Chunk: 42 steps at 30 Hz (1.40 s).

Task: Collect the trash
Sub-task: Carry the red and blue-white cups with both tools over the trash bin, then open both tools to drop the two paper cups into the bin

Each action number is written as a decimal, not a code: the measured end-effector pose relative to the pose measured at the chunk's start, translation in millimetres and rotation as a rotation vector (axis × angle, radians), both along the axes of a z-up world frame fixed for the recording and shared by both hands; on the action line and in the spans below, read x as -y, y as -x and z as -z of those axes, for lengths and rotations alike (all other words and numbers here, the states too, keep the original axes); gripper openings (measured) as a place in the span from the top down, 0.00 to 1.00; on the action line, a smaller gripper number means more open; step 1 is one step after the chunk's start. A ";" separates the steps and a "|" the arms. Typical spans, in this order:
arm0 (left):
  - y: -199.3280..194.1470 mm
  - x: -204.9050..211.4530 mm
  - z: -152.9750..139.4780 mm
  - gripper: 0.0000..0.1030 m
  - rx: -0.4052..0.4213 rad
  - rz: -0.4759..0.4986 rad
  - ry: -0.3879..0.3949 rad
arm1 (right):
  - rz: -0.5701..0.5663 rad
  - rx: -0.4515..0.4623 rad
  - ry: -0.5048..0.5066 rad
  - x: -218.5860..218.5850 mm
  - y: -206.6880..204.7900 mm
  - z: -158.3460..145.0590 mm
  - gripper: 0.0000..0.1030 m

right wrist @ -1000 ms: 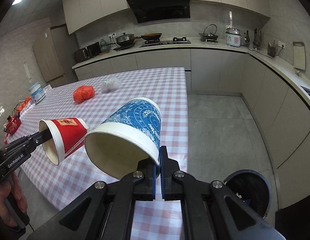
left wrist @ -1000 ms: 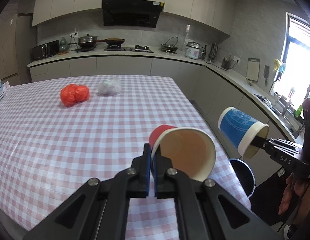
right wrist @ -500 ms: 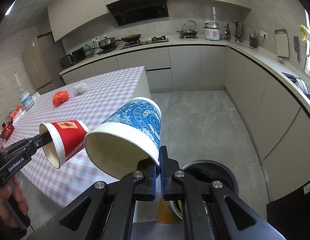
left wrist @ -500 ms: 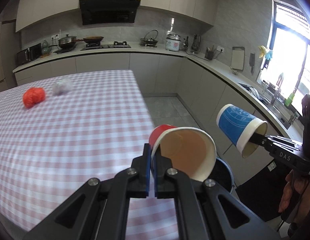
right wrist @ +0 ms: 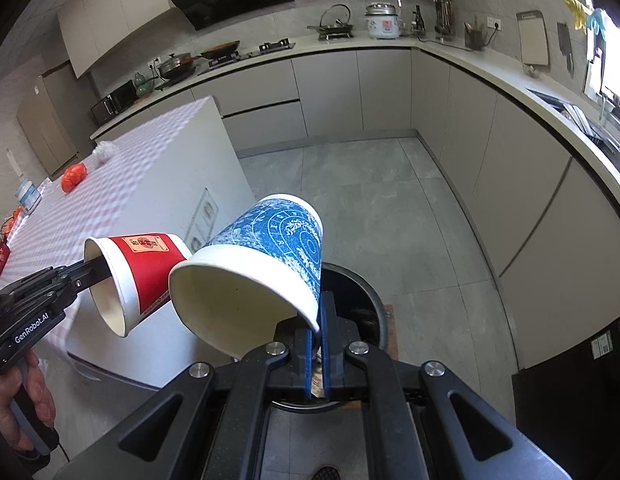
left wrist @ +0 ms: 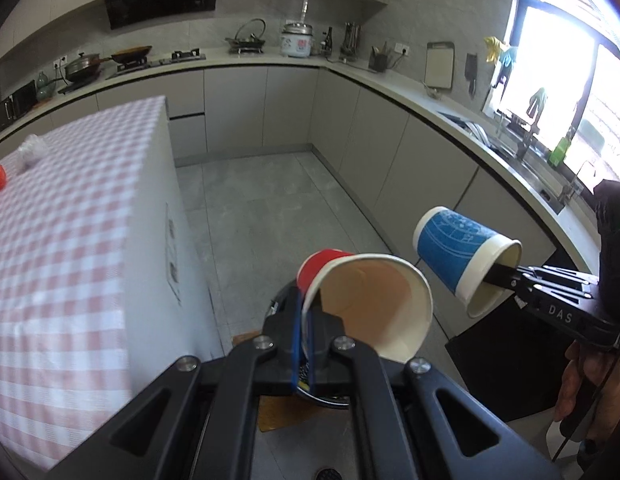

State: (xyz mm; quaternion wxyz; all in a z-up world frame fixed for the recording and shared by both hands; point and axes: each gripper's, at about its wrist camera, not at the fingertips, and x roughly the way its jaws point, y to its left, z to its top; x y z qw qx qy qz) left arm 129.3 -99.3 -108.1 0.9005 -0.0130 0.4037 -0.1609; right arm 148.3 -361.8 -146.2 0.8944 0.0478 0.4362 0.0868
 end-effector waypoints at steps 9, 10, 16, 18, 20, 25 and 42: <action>-6.4 24.9 29.4 0.97 -0.061 -0.006 -0.014 | -0.037 -0.070 -0.006 27.1 -9.8 42.7 0.96; -7.8 30.1 33.9 0.97 -0.067 -0.007 -0.018 | -0.044 -0.077 -0.002 26.4 -10.9 47.3 0.96; -13.2 34.7 62.3 0.97 -0.124 -0.018 -0.035 | -0.077 -0.133 0.000 22.8 -21.7 79.4 0.96; -16.7 36.2 72.9 0.97 -0.143 -0.022 -0.040 | -0.089 -0.160 0.001 21.5 -28.1 93.8 0.96; -20.8 38.7 82.7 0.97 -0.160 -0.026 -0.046 | -0.104 -0.190 0.002 18.6 -34.1 108.3 0.96; -31.2 48.2 111.2 0.92 -0.233 -0.020 -0.068 | -0.141 -0.259 0.064 10.8 -53.8 146.3 0.88; -29.8 51.8 115.1 0.01 -0.214 -0.102 -0.169 | 0.028 -0.268 0.176 46.7 -74.4 157.2 0.00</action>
